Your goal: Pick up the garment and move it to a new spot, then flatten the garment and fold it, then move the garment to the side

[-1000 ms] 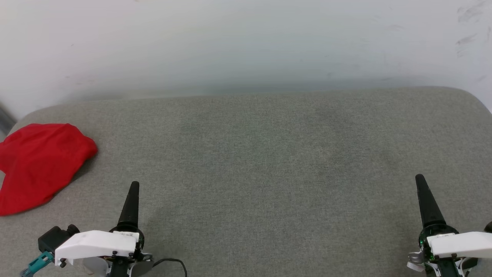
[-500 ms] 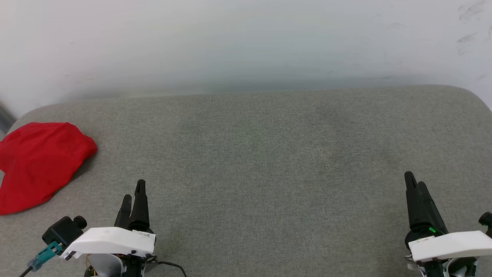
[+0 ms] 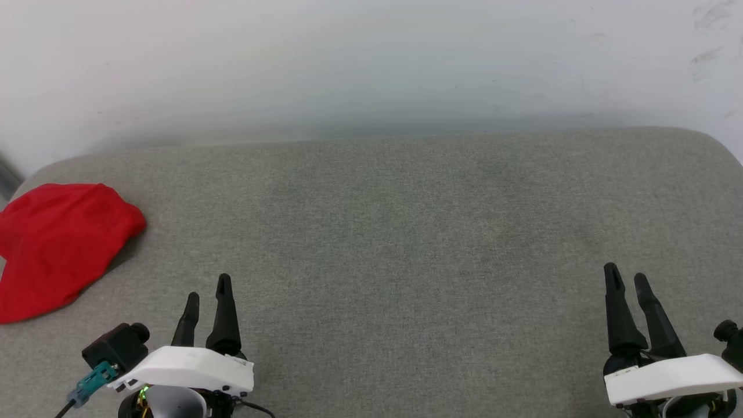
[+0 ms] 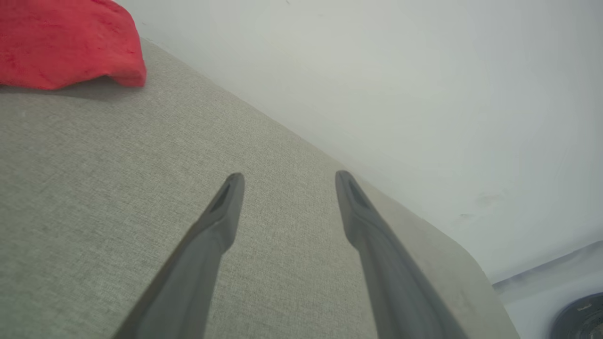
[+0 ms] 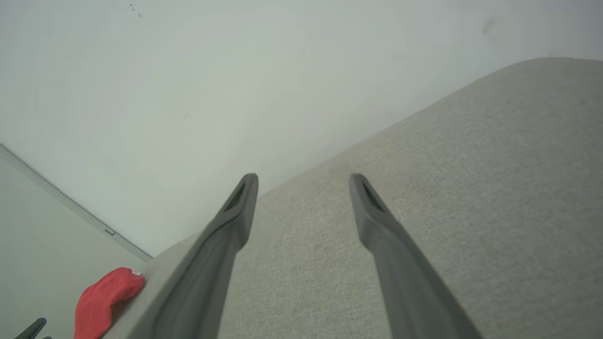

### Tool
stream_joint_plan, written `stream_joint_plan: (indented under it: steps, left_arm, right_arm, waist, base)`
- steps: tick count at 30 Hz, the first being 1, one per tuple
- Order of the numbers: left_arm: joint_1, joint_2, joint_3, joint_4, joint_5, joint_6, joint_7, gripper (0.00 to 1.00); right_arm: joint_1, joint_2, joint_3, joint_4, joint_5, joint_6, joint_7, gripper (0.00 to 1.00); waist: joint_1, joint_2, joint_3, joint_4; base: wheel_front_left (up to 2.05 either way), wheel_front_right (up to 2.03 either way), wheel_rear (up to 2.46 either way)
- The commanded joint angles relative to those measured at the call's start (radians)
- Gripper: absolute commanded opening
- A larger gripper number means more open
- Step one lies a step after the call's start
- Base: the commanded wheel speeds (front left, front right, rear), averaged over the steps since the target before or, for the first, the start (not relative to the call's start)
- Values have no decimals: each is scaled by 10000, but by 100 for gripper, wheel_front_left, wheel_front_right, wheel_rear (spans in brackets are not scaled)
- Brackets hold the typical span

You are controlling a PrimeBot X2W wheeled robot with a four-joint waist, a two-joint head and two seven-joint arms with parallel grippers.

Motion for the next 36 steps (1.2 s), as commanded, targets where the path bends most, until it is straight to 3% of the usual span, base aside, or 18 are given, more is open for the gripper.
stream_joint_plan:
  steps: [1, 14, 28, 36]
  left_arm:
    - [14, 20, -28, -174, 247, 50, -83, 100]
    - [161, 202, -546, -290, 2134, 437, -448, 100]
    - [293, 359, -1005, -552, 3514, 845, -797, 100]
    - [408, 388, -1132, -608, 4101, 869, -975, 100]
  right_arm:
    - [16, -16, 23, -178, -226, 14, -65, 100]
    - [284, -16, 152, -465, -2073, 17, -435, 100]
    - [527, -16, 239, -803, -3680, 20, -783, 100]
    - [647, -15, 293, -886, -4423, 21, -967, 100]
  waist:
    - [0, 0, 1, 1]
    - [0, 0, -54, 31]
    - [0, 0, -55, 53]
    - [0, 0, -39, 26]
  base:
    - [0, 0, 0]
    - [0, 0, 0]
    - [0, 0, 0]
    - [0, 0, 0]
